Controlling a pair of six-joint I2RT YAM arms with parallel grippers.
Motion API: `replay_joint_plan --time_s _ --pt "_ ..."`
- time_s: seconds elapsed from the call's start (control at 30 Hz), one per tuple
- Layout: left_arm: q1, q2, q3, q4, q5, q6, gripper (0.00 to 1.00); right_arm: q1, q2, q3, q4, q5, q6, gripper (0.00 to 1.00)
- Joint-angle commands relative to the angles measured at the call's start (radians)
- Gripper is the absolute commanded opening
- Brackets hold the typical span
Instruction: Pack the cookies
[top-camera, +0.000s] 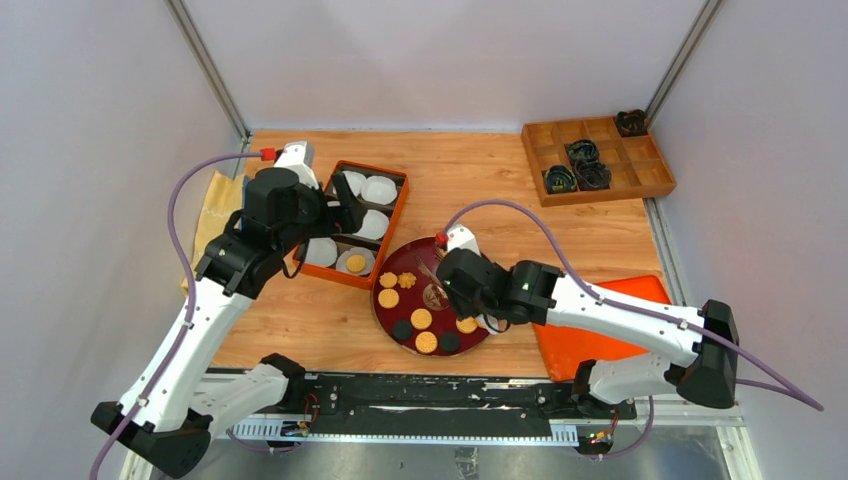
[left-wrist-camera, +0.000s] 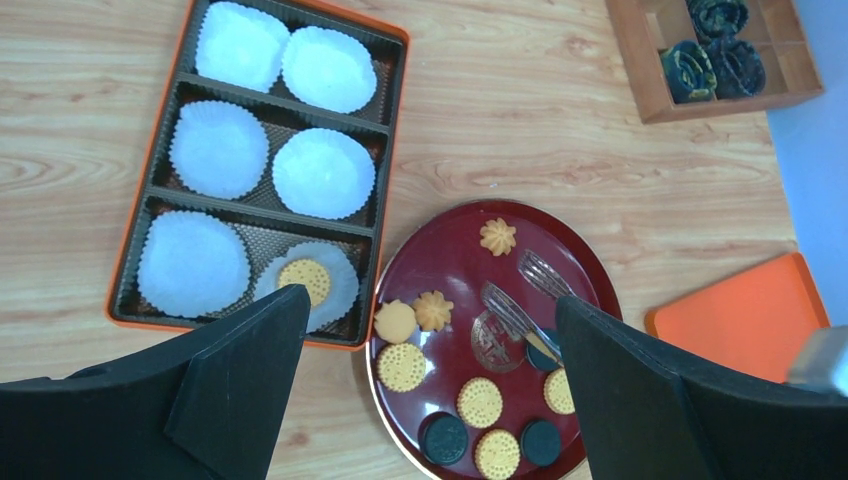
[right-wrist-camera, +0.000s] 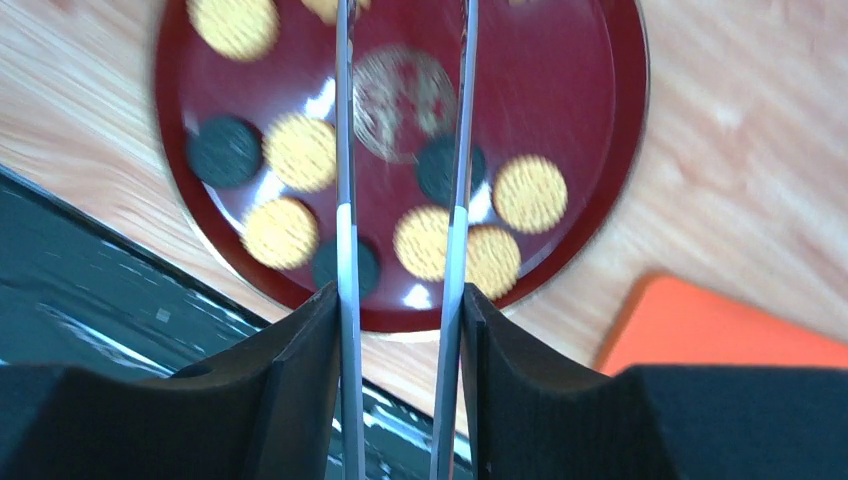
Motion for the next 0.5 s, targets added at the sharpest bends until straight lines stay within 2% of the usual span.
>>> replay_joint_plan --time_s 0.0,0.23,0.47 --pt "0.003 0.023 -0.021 0.041 0.074 -0.006 1.0 -0.005 -0.069 -0.1 -0.144 0.066 0.141 0.45" --pt "0.003 0.057 -0.043 0.052 0.107 -0.02 1.0 0.0 -0.164 -0.227 -0.21 -0.047 0.256 0.5" --pt "0.003 0.064 -0.056 0.057 0.127 -0.04 1.0 0.032 -0.201 -0.305 -0.174 -0.111 0.308 0.51"
